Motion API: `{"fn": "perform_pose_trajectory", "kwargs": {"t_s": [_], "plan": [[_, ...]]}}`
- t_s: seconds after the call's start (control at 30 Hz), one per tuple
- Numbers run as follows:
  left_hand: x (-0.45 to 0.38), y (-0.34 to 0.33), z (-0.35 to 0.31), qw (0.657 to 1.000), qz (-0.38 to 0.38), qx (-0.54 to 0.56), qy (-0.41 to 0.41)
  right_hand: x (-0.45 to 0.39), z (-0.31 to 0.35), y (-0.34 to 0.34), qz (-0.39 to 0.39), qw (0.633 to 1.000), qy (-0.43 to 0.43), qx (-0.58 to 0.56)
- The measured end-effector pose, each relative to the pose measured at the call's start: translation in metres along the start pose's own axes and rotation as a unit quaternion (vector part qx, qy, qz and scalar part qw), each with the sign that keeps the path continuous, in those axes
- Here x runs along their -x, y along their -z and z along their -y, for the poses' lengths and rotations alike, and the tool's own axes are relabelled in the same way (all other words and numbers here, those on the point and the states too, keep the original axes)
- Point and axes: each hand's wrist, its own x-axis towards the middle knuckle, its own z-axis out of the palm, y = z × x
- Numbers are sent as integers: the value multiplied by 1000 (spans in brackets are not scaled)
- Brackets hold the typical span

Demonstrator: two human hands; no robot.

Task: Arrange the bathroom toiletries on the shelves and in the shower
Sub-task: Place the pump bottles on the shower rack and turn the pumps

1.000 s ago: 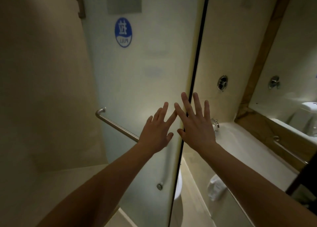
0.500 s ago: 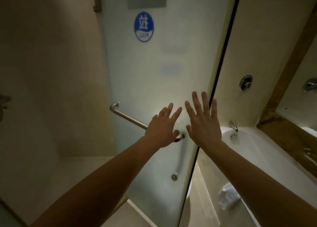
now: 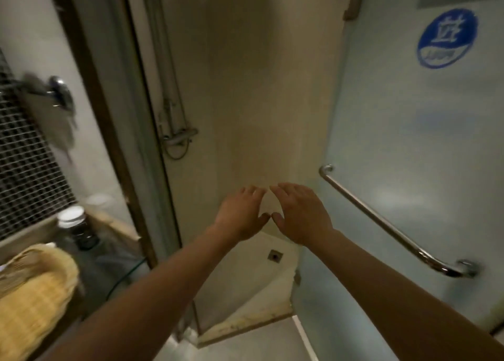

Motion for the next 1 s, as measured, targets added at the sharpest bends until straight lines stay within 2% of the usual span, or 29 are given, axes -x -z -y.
{"fn": "perform_pose_trajectory", "kwargs": {"t_s": [0.3, 0.47, 0.7, 0.9, 1.0], "plan": [[111, 39, 217, 984, -14, -51, 168, -128, 213, -61, -10, 983, 163, -86], [199, 55, 297, 956, -21, -75, 282, -159, 330, -90, 10, 957, 257, -137], [300, 68, 349, 893, -44, -122, 432, -176, 450, -117, 39, 898, 388, -204], [364, 68, 359, 803, -57, -132, 579, -171, 517, -141, 62, 849, 469, -236], [393, 62, 356, 772, -70, -125, 619, -165, 541, -155, 86, 823, 507, -240]]}}
